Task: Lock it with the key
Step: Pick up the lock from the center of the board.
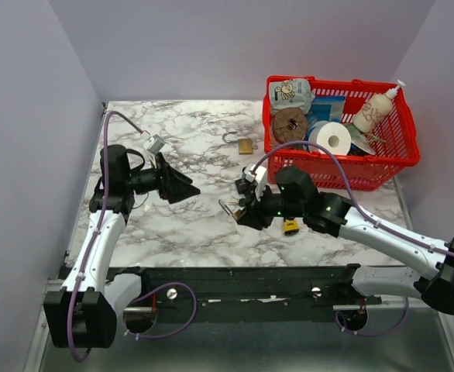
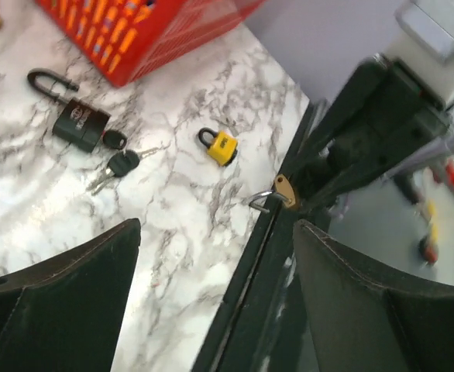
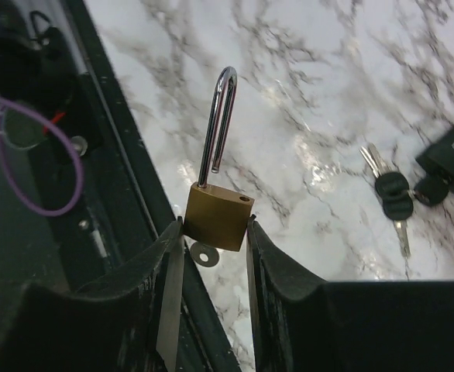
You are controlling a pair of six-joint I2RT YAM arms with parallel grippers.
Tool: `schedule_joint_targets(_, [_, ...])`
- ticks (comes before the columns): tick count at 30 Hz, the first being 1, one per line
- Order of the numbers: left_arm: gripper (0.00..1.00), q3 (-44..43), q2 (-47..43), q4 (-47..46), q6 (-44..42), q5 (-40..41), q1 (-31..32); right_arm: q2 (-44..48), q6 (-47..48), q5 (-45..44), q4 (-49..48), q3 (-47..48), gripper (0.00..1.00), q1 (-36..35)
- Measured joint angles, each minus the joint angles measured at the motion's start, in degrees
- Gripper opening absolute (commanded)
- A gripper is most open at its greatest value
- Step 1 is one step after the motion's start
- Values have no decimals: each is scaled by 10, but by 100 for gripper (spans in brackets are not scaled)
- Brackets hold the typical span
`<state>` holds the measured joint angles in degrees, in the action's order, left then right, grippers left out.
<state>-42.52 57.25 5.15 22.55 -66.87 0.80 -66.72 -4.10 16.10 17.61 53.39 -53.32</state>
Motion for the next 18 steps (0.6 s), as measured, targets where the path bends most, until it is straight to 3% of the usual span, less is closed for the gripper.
schedule_joint_targets(5, [81,-109,0,274,-415,-69,13,29,49,100,31,19,1,0])
schedule_joint_targets(9, [77,-146,16,490,-704,-67,88,31,79,158,67,24,1,0])
schedule_joint_targets(13, [66,-149,23,593,-830,-43,172,31,105,192,100,30,1,0])
schedule_joint_targets(15, [65,-145,12,588,-835,-33,196,31,113,202,115,35,1,0])
schedule_joint_targets(18, [62,-124,-22,522,-778,-9,231,31,119,214,125,40,1,0])
